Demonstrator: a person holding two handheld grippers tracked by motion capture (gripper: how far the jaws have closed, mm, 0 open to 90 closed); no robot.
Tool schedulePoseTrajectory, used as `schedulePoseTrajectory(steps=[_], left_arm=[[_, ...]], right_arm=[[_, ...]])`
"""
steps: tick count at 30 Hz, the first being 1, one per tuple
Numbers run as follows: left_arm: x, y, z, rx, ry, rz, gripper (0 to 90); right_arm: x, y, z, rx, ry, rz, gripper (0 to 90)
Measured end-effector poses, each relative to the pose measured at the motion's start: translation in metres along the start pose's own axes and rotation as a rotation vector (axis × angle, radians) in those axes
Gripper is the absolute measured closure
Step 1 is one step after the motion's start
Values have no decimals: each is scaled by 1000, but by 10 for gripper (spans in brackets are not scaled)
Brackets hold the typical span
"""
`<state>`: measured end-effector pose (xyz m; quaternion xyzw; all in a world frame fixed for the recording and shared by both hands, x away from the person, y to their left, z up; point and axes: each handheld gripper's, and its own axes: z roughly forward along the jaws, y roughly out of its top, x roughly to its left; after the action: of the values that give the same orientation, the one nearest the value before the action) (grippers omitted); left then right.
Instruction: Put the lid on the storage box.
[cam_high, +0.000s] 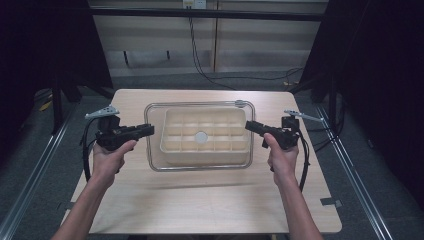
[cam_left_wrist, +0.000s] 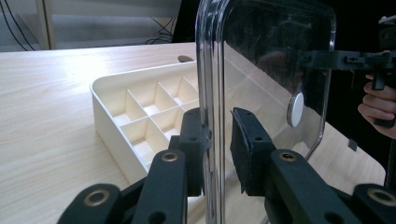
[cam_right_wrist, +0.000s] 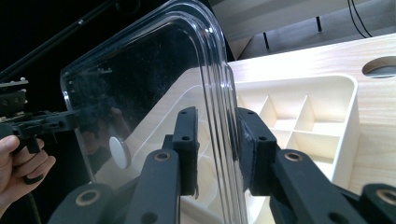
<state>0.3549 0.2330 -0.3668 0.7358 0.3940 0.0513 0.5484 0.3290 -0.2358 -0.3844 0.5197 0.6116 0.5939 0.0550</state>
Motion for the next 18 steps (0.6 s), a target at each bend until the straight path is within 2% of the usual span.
schedulePoseTrajectory(steps=[4,13,18], left_arm=[[2,4,4,7,7,0,750],[2,25,14,15,14,34,749],[9,31,20,19,22,27,749]], right_arm=[[-4,5,5,5,-9,0,712],[-14,19,8,-20,-10,13,709],[-18,22,13,-20,-13,20,709]])
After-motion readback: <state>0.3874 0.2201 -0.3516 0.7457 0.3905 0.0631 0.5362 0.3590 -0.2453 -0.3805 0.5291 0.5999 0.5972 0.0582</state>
